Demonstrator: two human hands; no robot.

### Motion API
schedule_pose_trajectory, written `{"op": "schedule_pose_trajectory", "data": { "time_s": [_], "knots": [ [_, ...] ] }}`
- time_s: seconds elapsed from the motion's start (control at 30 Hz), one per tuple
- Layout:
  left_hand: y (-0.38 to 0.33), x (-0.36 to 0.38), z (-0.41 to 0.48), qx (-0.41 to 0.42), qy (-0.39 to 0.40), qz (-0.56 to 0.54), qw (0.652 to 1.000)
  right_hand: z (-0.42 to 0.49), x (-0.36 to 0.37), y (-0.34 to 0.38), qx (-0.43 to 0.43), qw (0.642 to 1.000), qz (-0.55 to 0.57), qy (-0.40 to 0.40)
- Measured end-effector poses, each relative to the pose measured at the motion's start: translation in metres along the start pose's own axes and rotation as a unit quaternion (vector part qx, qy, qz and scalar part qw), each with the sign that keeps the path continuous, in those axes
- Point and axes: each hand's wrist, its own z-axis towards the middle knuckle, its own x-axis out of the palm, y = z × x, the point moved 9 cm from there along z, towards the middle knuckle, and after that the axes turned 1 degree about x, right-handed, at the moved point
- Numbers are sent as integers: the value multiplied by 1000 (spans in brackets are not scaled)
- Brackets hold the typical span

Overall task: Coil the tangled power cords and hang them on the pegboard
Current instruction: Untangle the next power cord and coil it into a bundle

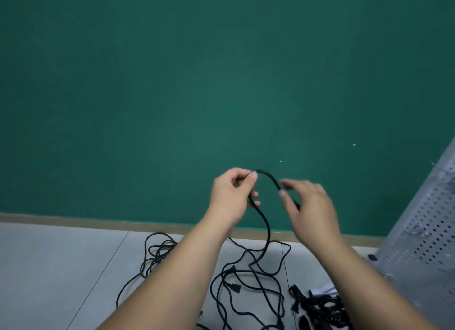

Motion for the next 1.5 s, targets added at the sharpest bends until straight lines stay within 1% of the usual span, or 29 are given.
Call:
{"op": "schedule_pose_trajectory", "data": {
  "time_s": [0.07,0.13,0.2,0.33,0.4,0.43,0.47,0.5,0.57,0.63,0.7,0.77,0.83,0.9,0.97,1.07,1.13,1.2,1.23,1.3,1.37,1.43,1.47,1.5],
  "knots": [
    [36,-13,-2,-49,-19,9,999,-17,32,-18,42,995,-8,95],
    [63,-20,-1,-94,-22,19,995,-24,52,-21,58,986,18,158],
    [76,-18,0,-122,-9,14,992,-27,66,-13,37,980,45,190],
    [80,-11,4,-147,4,-13,989,-36,97,2,8,963,75,258],
    [84,-12,8,-149,0,-30,988,-33,109,2,-4,968,33,248],
    [84,-15,13,-134,-10,-23,991,-28,112,0,-2,972,8,234],
    [80,-20,19,-111,-25,-8,993,-23,113,-2,6,977,1,215],
    [76,-25,25,-87,-41,11,995,-16,111,-4,17,981,21,193],
    [67,-37,37,-52,-66,50,995,-3,103,-7,43,981,110,153],
    [63,-40,48,-19,-42,103,994,5,96,-6,56,965,215,141],
    [61,-33,54,6,6,150,989,10,90,-4,70,933,325,138],
    [62,-25,56,12,45,143,989,15,86,-10,106,898,410,116],
    [65,-14,55,-7,91,89,992,21,83,-19,135,882,443,84],
    [69,1,51,-32,138,33,989,26,82,-25,150,880,446,62],
    [74,11,48,-48,149,1,988,27,88,-27,160,881,439,70],
    [78,5,52,-68,79,-35,994,22,113,-27,180,884,404,149],
    [79,-7,56,-92,25,-90,991,15,126,-28,172,904,333,207],
    [84,-18,60,-117,-11,-140,983,10,132,-28,164,915,280,240],
    [86,-20,61,-123,-17,-150,981,8,132,-27,167,916,275,242],
    [88,-22,61,-125,-17,-155,980,7,130,-24,182,908,303,226],
    [86,-17,58,-125,-3,-152,980,6,126,-17,203,888,362,199],
    [89,-7,53,-143,36,-156,977,4,124,-14,222,869,408,169],
    [91,0,49,-155,65,-155,973,3,124,-15,229,865,420,151],
    [93,5,46,-165,92,-149,971,2,123,-17,231,870,417,130]
  ]
}}
